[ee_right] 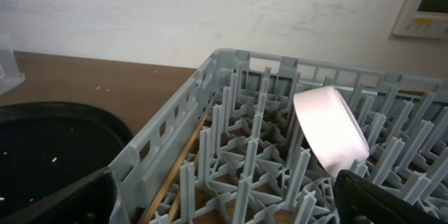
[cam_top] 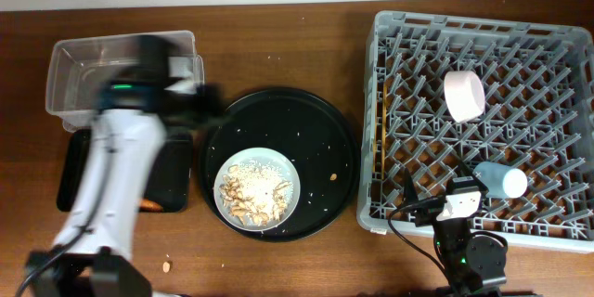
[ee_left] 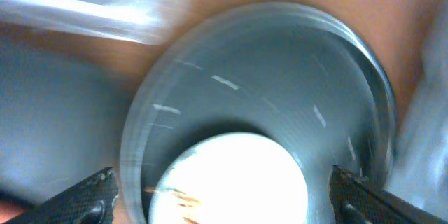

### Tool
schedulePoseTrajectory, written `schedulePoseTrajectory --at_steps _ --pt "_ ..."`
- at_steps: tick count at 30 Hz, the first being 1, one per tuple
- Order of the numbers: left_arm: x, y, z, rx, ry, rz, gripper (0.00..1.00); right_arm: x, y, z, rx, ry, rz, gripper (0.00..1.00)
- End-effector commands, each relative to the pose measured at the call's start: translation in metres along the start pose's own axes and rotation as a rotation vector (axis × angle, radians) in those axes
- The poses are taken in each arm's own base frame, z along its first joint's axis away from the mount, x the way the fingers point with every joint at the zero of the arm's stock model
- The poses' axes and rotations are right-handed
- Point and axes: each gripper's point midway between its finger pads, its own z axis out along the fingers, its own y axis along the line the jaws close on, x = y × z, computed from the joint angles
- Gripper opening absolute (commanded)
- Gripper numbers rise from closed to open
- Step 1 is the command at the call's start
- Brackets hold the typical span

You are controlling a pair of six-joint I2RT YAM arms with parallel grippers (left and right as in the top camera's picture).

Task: Sort waste into correct bins and load items into the dishwasher rack
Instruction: 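Grasp the rim of the white plate with the left gripper, then tip the white plate over the black tray to dump the food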

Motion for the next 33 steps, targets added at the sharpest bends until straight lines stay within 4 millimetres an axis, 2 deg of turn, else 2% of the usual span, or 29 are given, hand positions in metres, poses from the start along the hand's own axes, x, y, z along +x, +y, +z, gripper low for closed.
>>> schedulePoseTrajectory --at_steps 1,2,3,5,6,8,9,11,15,16,18,19,21,23,24,25,29,31,32,33 --pt "0.055 -0.068 0.036 -0.049 0.116 0.424 0.74 0.003 -0.003 0.0 0.014 0.005 0.008 0.98" --pt "0.078 -0.086 0.051 -0.065 0.167 0.5 0.68 0.003 -0.003 0.0 0.014 0.005 0.008 0.98" --pt "0.094 -0.093 0.06 -0.079 0.209 0.54 0.59 0.003 -0.003 0.0 0.014 0.005 0.008 0.98" --pt "0.118 -0.092 0.077 -0.147 0.274 0.558 0.5 0.003 -0.003 0.0 0.014 0.005 0.008 0.98" --pt "0.14 -0.092 0.09 -0.171 0.334 0.599 0.47 0.003 -0.003 0.0 0.014 0.005 0.008 0.98" --pt "0.163 -0.092 0.102 -0.196 0.392 0.645 0.43 0.003 -0.003 0.0 0.014 0.005 0.008 0.98" --pt "0.171 -0.091 0.107 -0.205 0.407 0.664 0.39 0.003 -0.003 0.0 0.014 0.005 0.008 0.98" --pt "0.182 -0.091 0.112 -0.214 0.427 0.689 0.38 0.003 -0.003 0.0 0.014 0.005 0.008 0.98" --pt "0.196 -0.072 0.132 -0.266 0.462 0.704 0.37 0.003 -0.003 0.0 0.014 0.005 0.008 0.98" --pt "0.2 -0.067 0.138 -0.282 0.481 0.713 0.27 0.003 -0.003 0.0 0.014 0.005 0.008 0.98" --pt "0.193 -0.063 0.141 -0.321 0.452 0.726 0.06 0.003 -0.003 0.0 0.014 0.005 0.008 0.98" --pt "0.188 -0.063 0.141 -0.335 0.431 0.732 0.01 0.003 -0.003 0.0 0.014 0.005 0.008 0.98" --pt "0.179 -0.066 0.139 -0.35 0.401 0.738 0.01 0.003 -0.003 0.0 0.014 0.005 0.008 0.98" --pt "0.16 -0.068 0.129 -0.415 0.347 0.741 0.01 0.003 -0.003 0.0 0.014 0.005 0.008 0.98" --pt "0.134 -0.068 0.111 -0.52 0.263 0.704 0.0 0.003 -0.003 0.0 0.014 0.005 0.008 0.98" --pt "0.119 -0.07 0.097 -0.57 0.217 0.672 0.0 0.003 -0.003 0.0 0.014 0.005 0.008 0.98" --pt "0.088 -0.077 0.058 -0.58 0.121 0.465 0.01 0.003 -0.003 0.0 0.014 0.005 0.008 0.98" --pt "0.071 -0.064 0.03 -0.518 0.087 0.293 0.01 0.003 -0.003 0.0 0.014 0.005 0.008 0.98" --pt "0.057 -0.05 0.013 -0.419 0.106 0.157 0.01 0.003 -0.003 0.0 0.014 0.005 0.008 0.98" --pt "0.05 -0.04 0.006 -0.373 0.117 0.087 0.0 0.003 -0.003 0.0 0.014 0.005 0.008 0.98"
